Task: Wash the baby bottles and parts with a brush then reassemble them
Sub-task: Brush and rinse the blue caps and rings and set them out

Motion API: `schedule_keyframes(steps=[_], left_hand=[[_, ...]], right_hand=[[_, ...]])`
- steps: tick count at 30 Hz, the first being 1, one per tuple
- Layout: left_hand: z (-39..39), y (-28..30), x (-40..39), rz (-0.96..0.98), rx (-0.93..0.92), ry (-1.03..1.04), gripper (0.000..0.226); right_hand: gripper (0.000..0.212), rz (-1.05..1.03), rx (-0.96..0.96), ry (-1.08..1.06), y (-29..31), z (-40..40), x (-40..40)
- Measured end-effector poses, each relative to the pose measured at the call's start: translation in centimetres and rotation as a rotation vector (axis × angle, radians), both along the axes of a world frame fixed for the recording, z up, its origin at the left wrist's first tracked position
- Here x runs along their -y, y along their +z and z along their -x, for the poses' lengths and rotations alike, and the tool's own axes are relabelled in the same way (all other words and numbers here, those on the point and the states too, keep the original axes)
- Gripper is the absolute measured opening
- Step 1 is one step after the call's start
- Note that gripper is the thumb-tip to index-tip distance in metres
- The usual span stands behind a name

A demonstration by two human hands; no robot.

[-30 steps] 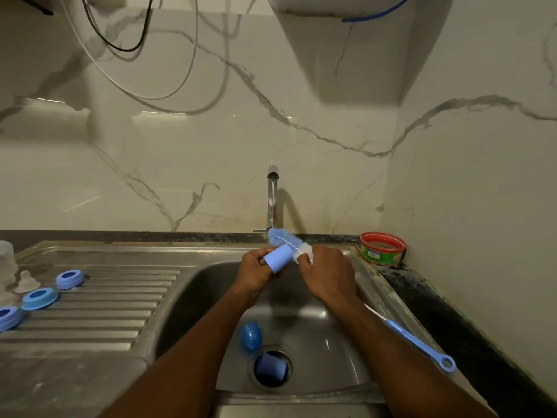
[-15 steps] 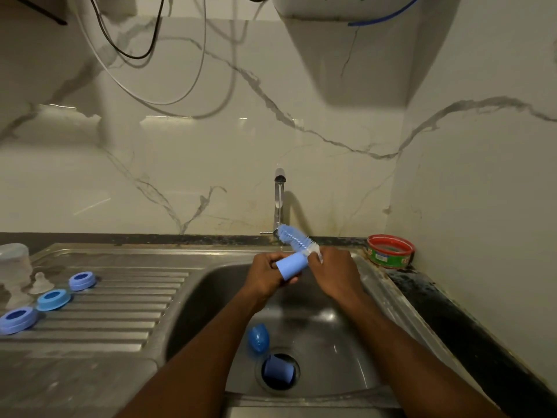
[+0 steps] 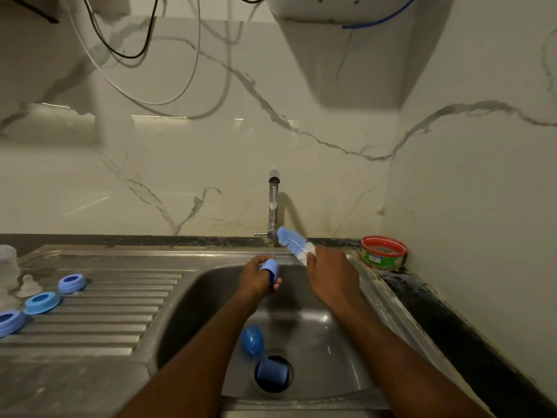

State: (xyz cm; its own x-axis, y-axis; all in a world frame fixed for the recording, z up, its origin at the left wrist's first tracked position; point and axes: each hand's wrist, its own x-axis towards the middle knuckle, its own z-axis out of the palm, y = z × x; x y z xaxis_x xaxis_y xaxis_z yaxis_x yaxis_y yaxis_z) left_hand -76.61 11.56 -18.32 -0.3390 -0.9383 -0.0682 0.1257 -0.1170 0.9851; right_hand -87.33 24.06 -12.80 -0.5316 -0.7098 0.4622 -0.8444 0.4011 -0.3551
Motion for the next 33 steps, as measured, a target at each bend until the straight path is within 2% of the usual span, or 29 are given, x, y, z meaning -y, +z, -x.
schedule_keyframes(steps=[5,7,10,12,15,17,18,20,22,25,26,28,31,33], left_hand=[[-0.2,1.0,-0.2,-0.139,-0.116,-0.049,0.02],[-0.4,1.1,-0.4,-0.157,-0.142,-0.122,0.021],[-0.6,1.1,-0.6,-0.106,-0.141,-0.261,0.024],[-0.8,1.1,-0.5,-0.031,-0.064,-0.267,0.028],[-1.2,0.1,0.5,0.017,-0.014,-0.224,0.055],[-1.4,-0.6,1.1,0.046,-0.014,-0.201,0.069],[-1.5,-0.8,1.1,0.112,0.053,-0.175,0.066],[-1.6,-1.4,1.3,0.331,0.34,-0.118,0.053],[-1.7,-1.6,1.4,0.502,0.588,-0.106,0.05],[-1.9,-1.9,1.8,0.641,0.781,-0.153,0.053],[-1.9,-2.0,2.0,0.688,0.821,-0.175,0.052],[-1.8,-1.7,2.0,0.705,0.787,-0.16,0.048],[-1.3,-1.9,2.3,0.695,0.725,-0.101,0.051],[-0.9,-2.3,2.5,0.698,0.73,-0.104,0.051]], right_hand=[[0.029,-0.095,-0.085,0.046,0.3,0.8,0.6],[0.029,-0.052,-0.122,0.054,0.0,0.9,0.2],[0.036,-0.092,-0.101,0.04,-0.6,1.3,-0.7],[0.042,-0.14,-0.053,0.018,-0.6,1.7,-0.8],[0.057,-0.227,0.067,0.066,0.1,2.1,-0.8],[0.06,-0.328,0.071,0.135,0.7,2.1,-1.1],[0.059,-0.367,0.066,0.157,1.0,2.1,-1.4],[0.053,-0.371,0.057,0.182,1.4,2.5,-1.7],[0.053,-0.317,0.01,0.198,1.9,3.0,-1.9],[0.046,-0.271,-0.089,0.178,1.9,4.3,-2.7],[0.038,-0.252,-0.128,0.157,1.7,4.7,-3.1],[0.03,-0.172,-0.125,0.138,1.3,5.8,-4.2],[0.027,-0.068,-0.041,0.139,0.6,7.2,-4.8],[0.027,-0.063,-0.076,0.105,0.4,7.6,-4.5]])
